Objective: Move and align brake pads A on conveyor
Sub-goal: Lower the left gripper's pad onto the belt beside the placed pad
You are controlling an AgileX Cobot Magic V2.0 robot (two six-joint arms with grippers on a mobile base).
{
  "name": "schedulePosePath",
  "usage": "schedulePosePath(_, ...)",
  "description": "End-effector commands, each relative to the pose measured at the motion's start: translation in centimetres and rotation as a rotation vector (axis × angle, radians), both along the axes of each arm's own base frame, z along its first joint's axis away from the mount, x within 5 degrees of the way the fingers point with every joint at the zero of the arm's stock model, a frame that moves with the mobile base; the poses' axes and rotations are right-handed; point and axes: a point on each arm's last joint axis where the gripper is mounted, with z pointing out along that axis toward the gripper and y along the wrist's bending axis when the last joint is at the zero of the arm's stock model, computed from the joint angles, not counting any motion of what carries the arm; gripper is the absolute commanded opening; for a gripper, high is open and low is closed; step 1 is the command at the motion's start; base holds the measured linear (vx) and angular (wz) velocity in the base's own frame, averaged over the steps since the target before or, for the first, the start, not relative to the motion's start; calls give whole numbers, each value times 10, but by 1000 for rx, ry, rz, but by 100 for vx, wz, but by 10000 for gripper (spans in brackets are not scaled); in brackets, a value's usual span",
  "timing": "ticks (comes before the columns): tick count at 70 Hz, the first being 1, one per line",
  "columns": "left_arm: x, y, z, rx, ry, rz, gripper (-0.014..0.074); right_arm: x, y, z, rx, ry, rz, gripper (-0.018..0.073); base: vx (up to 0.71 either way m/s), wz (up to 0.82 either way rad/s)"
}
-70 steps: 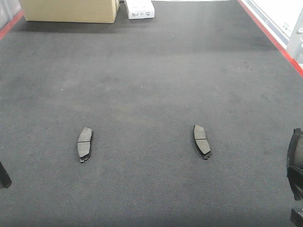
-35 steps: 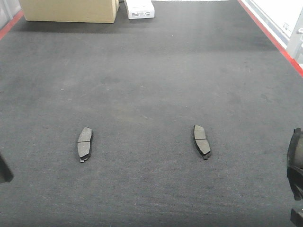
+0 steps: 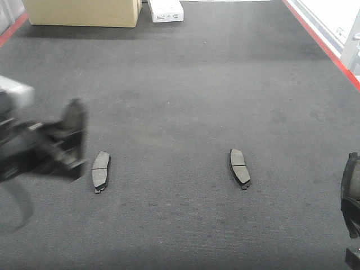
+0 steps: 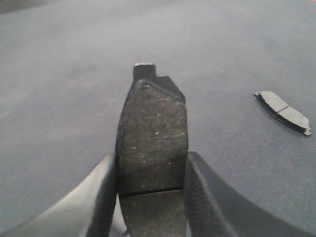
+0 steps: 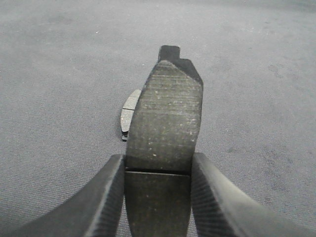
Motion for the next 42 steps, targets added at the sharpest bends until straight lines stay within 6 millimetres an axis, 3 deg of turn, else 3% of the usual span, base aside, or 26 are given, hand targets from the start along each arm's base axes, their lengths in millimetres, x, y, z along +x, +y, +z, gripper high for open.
schedulePosePath(1, 23, -23, 19, -35, -62, -38, 3, 4, 1, 17, 13, -111, 4, 35, 0, 0)
schedulePosePath(22, 86, -92, -11, -11, 367, -85, 3, 4, 1, 17, 13, -111, 4, 35, 0, 0)
schedulePosePath(30, 111, -102, -26, 4, 533, 5, 5, 4, 1, 17, 13, -111, 4, 35, 0, 0)
schedulePosePath(42, 140, -111, -45, -75, 635, 200, 21, 3, 1, 17, 13, -109, 4, 35, 0, 0)
